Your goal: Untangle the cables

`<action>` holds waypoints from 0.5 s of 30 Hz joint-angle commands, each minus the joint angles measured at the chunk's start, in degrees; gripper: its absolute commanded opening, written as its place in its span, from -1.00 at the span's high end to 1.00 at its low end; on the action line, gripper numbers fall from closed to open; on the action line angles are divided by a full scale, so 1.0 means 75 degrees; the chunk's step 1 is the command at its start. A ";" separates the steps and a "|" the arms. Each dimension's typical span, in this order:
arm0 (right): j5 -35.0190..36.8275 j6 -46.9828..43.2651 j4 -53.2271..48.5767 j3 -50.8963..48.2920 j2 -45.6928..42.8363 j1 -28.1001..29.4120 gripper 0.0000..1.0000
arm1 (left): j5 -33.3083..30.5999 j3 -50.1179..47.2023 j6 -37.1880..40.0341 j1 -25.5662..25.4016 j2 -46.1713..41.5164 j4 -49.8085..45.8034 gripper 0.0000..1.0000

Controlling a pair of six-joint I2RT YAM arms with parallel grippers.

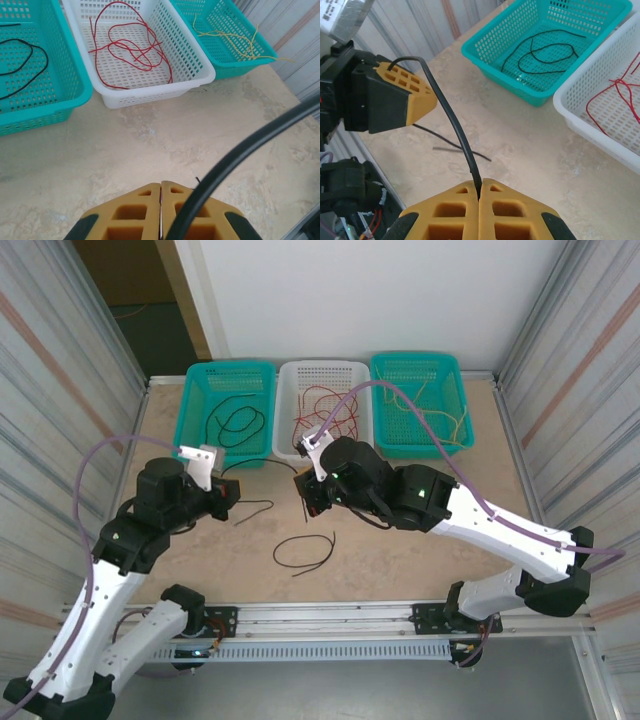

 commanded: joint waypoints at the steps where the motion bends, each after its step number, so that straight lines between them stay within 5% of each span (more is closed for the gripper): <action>1: 0.0372 -0.0085 0.0015 0.0166 -0.0142 0.0055 1.00 | 0.0417 0.0091 -0.0411 0.0046 -0.0129 0.0129 1.00; 5: 0.0683 0.0009 -0.0024 0.0096 -0.0211 0.0050 0.65 | 0.0657 -0.0065 -0.1275 0.0048 -0.0179 0.0413 1.00; 10: 0.1690 0.0297 -0.0009 -0.0192 -0.0503 -0.0023 -0.13 | 0.1061 -0.0125 -0.2702 0.0132 -0.0153 0.0955 1.00; 15: 0.1614 0.0883 0.0270 -0.0907 -0.1220 -0.0595 -0.25 | 0.1972 -0.0407 -0.4523 0.0540 -0.0209 0.2198 1.00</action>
